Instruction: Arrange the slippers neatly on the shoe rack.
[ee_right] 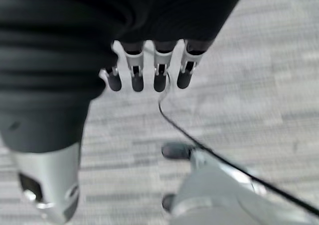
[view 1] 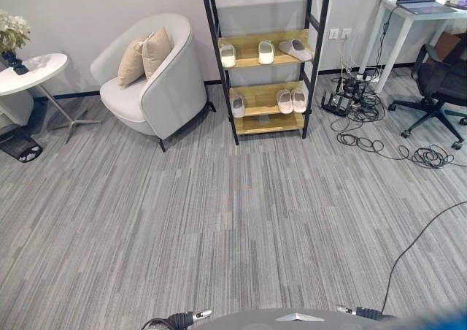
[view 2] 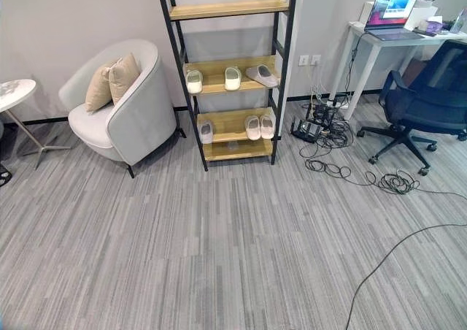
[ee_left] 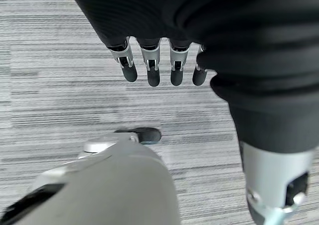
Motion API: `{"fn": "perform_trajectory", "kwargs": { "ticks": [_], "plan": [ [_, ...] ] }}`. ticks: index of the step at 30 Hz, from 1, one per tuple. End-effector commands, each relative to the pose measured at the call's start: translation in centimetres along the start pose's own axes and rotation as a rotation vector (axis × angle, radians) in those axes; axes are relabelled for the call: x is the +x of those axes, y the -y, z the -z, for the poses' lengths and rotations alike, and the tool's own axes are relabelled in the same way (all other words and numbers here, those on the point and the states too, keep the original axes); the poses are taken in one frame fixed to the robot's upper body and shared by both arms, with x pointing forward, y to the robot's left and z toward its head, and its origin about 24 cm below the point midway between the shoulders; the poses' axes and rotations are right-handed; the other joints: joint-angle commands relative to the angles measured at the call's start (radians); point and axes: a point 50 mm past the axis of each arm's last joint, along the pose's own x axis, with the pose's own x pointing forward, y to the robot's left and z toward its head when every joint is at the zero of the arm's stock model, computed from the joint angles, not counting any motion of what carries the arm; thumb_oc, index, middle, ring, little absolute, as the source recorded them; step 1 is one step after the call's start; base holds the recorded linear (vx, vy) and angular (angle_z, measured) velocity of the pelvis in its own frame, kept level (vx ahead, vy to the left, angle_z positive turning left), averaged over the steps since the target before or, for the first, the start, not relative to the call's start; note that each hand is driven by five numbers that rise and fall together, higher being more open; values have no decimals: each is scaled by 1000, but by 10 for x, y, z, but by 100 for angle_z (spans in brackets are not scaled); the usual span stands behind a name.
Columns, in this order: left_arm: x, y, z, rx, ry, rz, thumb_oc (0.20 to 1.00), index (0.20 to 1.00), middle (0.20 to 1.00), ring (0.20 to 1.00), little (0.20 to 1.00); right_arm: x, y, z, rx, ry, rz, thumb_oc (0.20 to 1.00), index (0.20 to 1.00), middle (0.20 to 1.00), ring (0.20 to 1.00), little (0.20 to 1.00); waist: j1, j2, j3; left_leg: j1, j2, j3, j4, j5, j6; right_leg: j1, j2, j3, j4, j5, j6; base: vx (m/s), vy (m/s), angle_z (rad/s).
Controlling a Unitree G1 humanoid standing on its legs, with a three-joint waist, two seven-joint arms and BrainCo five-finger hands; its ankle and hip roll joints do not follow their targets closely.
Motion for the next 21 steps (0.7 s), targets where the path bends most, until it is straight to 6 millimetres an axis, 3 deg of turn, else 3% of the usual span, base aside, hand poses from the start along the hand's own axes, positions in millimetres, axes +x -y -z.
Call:
{"fn": "perform_trajectory", "kwargs": {
  "ticks": [1,5,7,9,10,11,13,14,15,16,19,21],
  "plan": [
    [0,4,12,70,-41,-31,1000,1000,1000,1000,1000,-1,-8,20,83,-48,-1,1000,1000,1000,1000,1000,-3,3,-69,-32,108,-30,-83,121,-105,-2,-71,12,4,39,82,13,-48,-1],
    [3,22,10,193,-48,-41,1000,1000,1000,1000,1000,-2,-8,29,79,-64,45,1000,1000,1000,1000,1000,-24,1,-64,-6,126,-11,-83,116,-118,21,-56,19,4,32,64,57,-145,0],
    [6,38,-1,230,-4,-11,1000,1000,1000,1000,1000,-2,-9,35,98,-84,61,1000,1000,1000,1000,1000,-38,2,-43,23,158,13,-83,111,-138,0,-38,59,27,32,42,41,-224,-10],
    [7,45,-15,258,46,0,1000,1000,1000,1000,1000,-3,-4,35,98,-87,75,1000,1000,1000,1000,1000,-44,-8,-22,-18,167,29,37,55,-155,-36,-49,83,61,34,28,-58,-162,-42],
    [7,52,-28,286,95,11,1000,1000,1000,1000,1000,-3,1,35,88,-97,85,1000,1000,1000,1000,1000,-47,-16,-2,-90,154,24,187,-5,-159,-56,-63,88,81,34,20,-74,-136,-43],
    [7,58,-36,306,126,13,1000,1000,1000,1000,1000,-3,3,35,71,-109,86,1000,1000,1000,1000,1000,-48,-12,13,-131,132,12,248,-14,-149,-62,-68,81,92,23,17,-42,-86,-15],
    [7,66,-49,328,167,24,1000,1000,1000,1000,1000,-3,6,32,44,-113,94,1000,1000,1000,1000,1000,-47,4,33,-192,66,-24,250,14,-126,-76,-63,76,115,-2,12,64,38,11],
    [7,68,-47,334,165,36,1000,1000,1000,1000,1000,-3,3,31,56,-109,92,1000,1000,1000,1000,1000,-33,17,36,-233,24,-45,165,64,-112,-63,-44,82,105,-16,8,130,51,20],
    [7,68,-47,334,165,35,1000,1000,1000,1000,1000,-3,3,31,56,-110,92,1000,1000,1000,1000,1000,-34,15,38,-229,22,-46,163,65,-111,-59,-46,81,105,-18,8,369,35,-15],
    [7,62,-40,318,155,19,1000,1000,1000,1000,1000,-1,-14,21,69,-76,51,1000,1000,1000,1000,1000,-11,11,56,-301,12,-25,87,117,-103,-16,-24,119,84,-33,5,326,5,-18],
    [7,47,-12,280,58,-18,1000,1000,1000,1000,1000,0,-30,20,-7,-66,10,1000,1000,1000,1000,1000,17,5,35,-269,24,-51,68,151,-73,64,8,182,54,-71,24,436,51,-59],
    [6,38,-2,258,24,-41,1000,1000,1000,1000,1000,0,-38,21,14,-55,-9,1000,1000,1000,1000,1000,23,-13,17,-257,14,-52,101,131,-49,100,-6,187,63,-103,42,503,133,-88]
  ]
}}
